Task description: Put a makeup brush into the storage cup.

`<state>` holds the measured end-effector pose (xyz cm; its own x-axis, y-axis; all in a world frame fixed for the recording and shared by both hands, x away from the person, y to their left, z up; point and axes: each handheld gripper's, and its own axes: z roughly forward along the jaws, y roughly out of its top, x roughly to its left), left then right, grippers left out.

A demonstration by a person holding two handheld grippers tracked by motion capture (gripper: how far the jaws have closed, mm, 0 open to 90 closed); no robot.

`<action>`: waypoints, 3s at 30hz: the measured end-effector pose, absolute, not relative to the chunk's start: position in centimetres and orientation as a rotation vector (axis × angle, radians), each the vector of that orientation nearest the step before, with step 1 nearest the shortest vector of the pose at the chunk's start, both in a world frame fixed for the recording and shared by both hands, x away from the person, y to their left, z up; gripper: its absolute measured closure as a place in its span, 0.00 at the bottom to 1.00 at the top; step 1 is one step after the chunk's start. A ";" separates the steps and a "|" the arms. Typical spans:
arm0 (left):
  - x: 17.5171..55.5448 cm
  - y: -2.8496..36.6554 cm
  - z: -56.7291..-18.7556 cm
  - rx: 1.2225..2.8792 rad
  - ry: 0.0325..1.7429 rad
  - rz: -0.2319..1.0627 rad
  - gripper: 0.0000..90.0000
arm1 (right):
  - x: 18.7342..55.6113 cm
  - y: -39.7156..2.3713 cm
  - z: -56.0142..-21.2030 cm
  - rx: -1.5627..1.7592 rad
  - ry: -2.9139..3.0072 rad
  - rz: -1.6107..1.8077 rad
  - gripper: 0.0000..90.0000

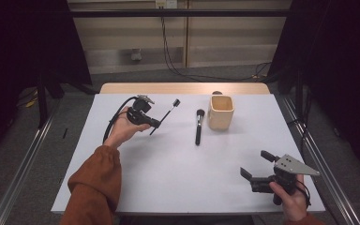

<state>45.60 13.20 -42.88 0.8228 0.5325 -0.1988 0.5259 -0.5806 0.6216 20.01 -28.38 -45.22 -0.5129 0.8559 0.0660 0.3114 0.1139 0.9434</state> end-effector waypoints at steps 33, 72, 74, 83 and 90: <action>40.5 14.7 -44.0 1.951 0.650 0.116 0.95 | 20.0 -28.1 -45.2 1.114 1.893 1.423 0.00; 32.8 15.6 -42.8 1.902 0.586 0.115 0.95 | 22.2 -25.1 -43.8 0.956 1.966 1.595 0.00; 32.3 15.7 -42.9 1.901 0.581 0.118 0.95 | 22.6 -24.6 -43.6 0.940 1.971 1.615 0.00; 31.4 15.1 -43.0 1.917 0.557 0.088 0.95 | 24.2 -21.8 -43.1 0.875 2.034 1.637 0.00; 31.1 14.1 -43.5 1.904 0.542 0.071 0.95 | 25.6 -20.3 -42.1 0.830 2.043 1.686 0.00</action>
